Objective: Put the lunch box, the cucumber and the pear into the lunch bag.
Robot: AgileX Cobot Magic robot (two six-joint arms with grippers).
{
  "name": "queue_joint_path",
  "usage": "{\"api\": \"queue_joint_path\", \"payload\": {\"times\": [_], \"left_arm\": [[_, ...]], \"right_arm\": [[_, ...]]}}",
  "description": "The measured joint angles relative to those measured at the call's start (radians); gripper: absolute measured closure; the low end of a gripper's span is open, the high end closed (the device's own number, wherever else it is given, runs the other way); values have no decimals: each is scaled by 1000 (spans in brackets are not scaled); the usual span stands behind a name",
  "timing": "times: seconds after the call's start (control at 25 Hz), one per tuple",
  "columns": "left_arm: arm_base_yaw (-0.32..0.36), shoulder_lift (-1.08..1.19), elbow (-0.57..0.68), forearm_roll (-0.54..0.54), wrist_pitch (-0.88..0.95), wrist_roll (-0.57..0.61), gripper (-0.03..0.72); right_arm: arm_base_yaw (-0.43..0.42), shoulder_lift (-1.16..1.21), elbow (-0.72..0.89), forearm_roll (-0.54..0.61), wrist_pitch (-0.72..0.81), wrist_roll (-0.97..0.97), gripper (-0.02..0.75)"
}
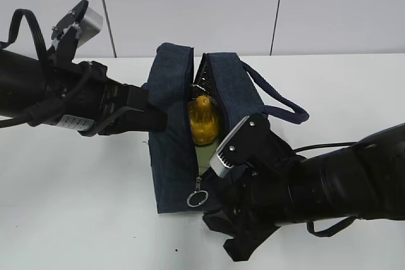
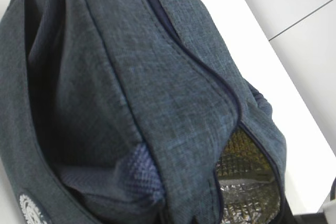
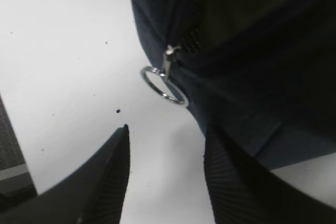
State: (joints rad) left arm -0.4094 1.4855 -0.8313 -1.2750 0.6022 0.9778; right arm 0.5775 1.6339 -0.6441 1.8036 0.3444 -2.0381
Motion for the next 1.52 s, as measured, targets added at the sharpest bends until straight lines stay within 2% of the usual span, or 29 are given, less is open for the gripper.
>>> {"api": "queue_joint_path", "payload": {"times": [0.72,1.28,1.52], "left_arm": [[0,0,0,0,-15,0,702],[0,0,0,-2,-15,0,702],[0,0,0,-17,-8,0,702]], "right_arm": [[0,82,-72,0,-19,-166,365],[0,86,-94,0,30,-180,363],[0,86,-101,0,35,-180,305]]}}
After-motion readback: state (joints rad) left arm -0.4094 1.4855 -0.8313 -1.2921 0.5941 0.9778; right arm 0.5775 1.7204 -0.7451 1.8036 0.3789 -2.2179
